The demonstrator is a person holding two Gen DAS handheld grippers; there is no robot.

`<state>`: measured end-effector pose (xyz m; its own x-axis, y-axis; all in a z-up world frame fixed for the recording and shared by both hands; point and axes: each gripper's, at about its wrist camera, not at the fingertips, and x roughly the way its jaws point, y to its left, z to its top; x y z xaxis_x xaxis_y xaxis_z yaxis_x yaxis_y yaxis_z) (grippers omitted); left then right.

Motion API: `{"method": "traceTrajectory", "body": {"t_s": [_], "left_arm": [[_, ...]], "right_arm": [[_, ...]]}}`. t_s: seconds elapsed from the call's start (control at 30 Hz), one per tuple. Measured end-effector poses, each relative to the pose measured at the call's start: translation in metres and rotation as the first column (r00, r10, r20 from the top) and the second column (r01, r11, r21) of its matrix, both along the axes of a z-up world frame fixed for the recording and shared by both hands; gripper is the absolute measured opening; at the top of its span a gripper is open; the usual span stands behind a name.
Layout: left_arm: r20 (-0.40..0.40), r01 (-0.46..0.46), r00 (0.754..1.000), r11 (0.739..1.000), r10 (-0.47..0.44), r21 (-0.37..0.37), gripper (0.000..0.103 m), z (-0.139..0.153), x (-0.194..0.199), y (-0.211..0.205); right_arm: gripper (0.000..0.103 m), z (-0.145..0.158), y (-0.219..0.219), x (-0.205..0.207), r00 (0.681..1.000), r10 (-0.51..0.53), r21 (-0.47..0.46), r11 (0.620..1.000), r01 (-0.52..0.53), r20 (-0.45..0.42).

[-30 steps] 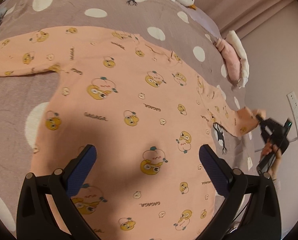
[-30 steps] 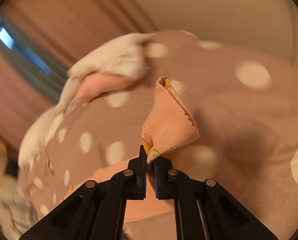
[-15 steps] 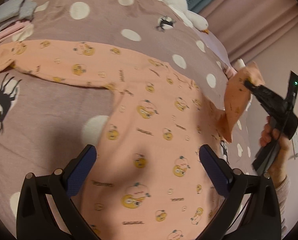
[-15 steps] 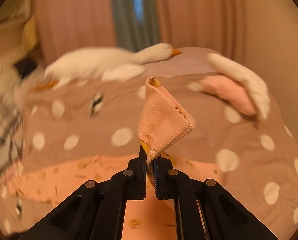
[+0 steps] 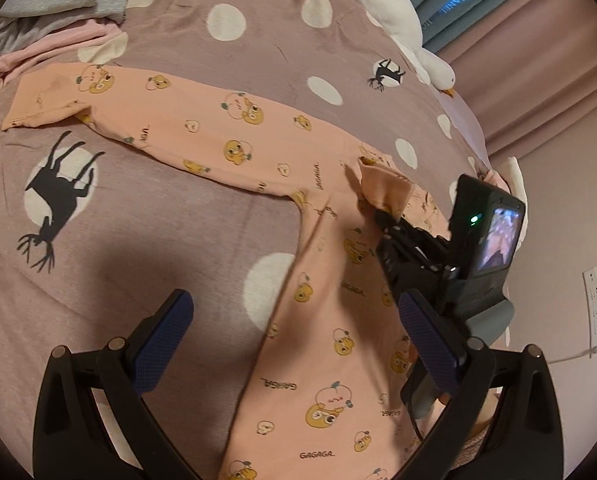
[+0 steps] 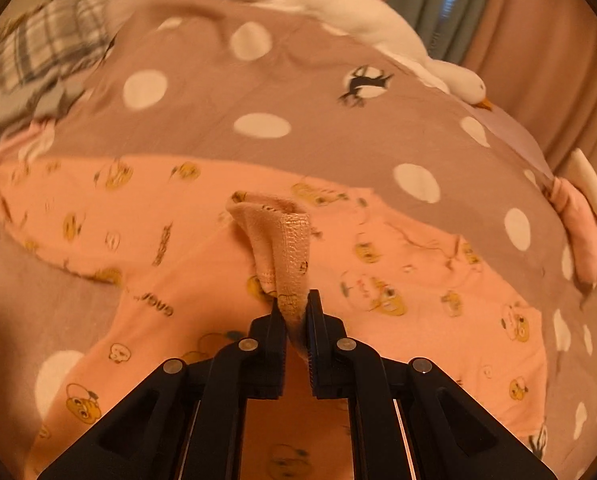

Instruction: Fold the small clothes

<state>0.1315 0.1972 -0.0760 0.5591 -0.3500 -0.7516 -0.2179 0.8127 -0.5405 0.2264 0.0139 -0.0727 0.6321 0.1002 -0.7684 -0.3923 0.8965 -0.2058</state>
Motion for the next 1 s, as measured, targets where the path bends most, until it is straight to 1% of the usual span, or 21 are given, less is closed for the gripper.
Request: {"method": "traceTrajectory", "body": {"t_s": [0.07,0.1,0.13,0.17,0.2,0.23,0.3,0.33,0.37,0.43,0.5,0.6,0.63,0.7,0.8,0.87,0.93,1.0], "left_arm": [[-0.001,-0.007,1.000,1.000,0.007,-0.002,0.103,-0.001,0.000,0.003],[0.000,-0.010,1.000,1.000,0.010,-0.007,0.103,-0.001,0.000,0.005],[0.002,-0.013,1.000,1.000,0.013,-0.018,0.103,-0.001,0.001,0.006],[0.004,-0.014,1.000,1.000,0.014,-0.024,0.103,-0.001,0.001,0.007],[0.007,-0.017,1.000,0.999,0.017,-0.029,0.103,-0.001,0.002,0.007],[0.011,-0.018,1.000,0.999,0.019,-0.029,0.103,0.000,0.004,0.007],[0.026,-0.018,0.999,1.000,0.018,-0.019,0.103,0.003,0.008,0.004],[0.032,-0.011,0.999,1.000,0.012,-0.018,0.103,0.004,0.011,0.001],[0.036,-0.002,0.999,1.000,0.003,-0.024,0.103,0.004,0.015,-0.002],[0.046,0.031,0.999,0.998,-0.028,-0.049,0.103,0.005,0.025,-0.013],[0.063,0.077,0.995,0.993,-0.072,-0.085,0.103,0.006,0.037,-0.026],[0.092,0.140,0.987,0.982,-0.129,-0.125,0.102,0.008,0.057,-0.047],[0.103,0.157,0.984,0.978,-0.144,-0.134,0.102,0.009,0.065,-0.055],[0.121,0.179,0.979,0.974,-0.162,-0.141,0.102,0.010,0.080,-0.068],[0.147,0.204,0.972,0.969,-0.183,-0.139,0.099,0.012,0.101,-0.085],[0.148,0.219,0.969,0.962,-0.196,-0.160,0.096,0.008,0.113,-0.091],[0.145,0.235,0.967,0.955,-0.211,-0.179,0.091,0.002,0.124,-0.095],[0.114,0.238,0.969,0.957,-0.222,-0.164,0.079,-0.011,0.136,-0.099]], "right_arm": [[0.008,-0.003,0.003,0.001,1.000,0.016,-0.020,1.000,-0.016,0.003],[0.008,-0.005,0.005,0.002,1.000,0.024,-0.022,0.999,-0.024,-0.009],[0.015,-0.007,0.004,0.004,0.999,0.036,-0.006,0.999,-0.036,-0.041],[0.029,-0.009,0.002,0.002,0.997,0.045,0.016,0.999,-0.044,-0.065],[0.035,-0.008,0.001,0.001,0.995,0.055,0.043,0.998,-0.052,-0.084],[0.040,-0.005,-0.004,-0.002,0.993,0.070,0.086,0.994,-0.061,-0.100],[0.043,0.010,-0.023,-0.006,0.986,0.112,0.222,0.971,-0.082,-0.126],[0.048,0.020,-0.037,-0.010,0.982,0.133,0.296,0.951,-0.087,-0.136],[0.055,0.024,-0.048,-0.014,0.979,0.145,0.349,0.933,-0.088,-0.140],[0.064,0.035,-0.082,-0.023,0.980,0.145,0.465,0.883,-0.067,-0.134],[0.064,0.037,-0.108,-0.027,0.986,0.107,0.511,0.859,-0.025,-0.132],[0.064,0.029,-0.146,-0.022,0.987,-0.004,0.512,0.855,0.087,-0.161],[0.064,0.022,-0.159,-0.018,0.981,-0.052,0.509,0.849,0.143,-0.188],[0.064,0.014,-0.179,-0.015,0.968,-0.112,0.511,0.832,0.214,-0.223],[0.056,0.009,-0.198,-0.019,0.961,-0.160,0.541,0.800,0.261,-0.227],[0.043,0.004,-0.208,-0.015,0.952,-0.186,0.557,0.777,0.293,-0.242],[0.037,0.000,-0.215,-0.012,0.947,-0.197,0.569,0.761,0.311,-0.254],[0.034,-0.004,-0.222,-0.008,0.942,-0.207,0.583,0.744,0.326,-0.264]]}}
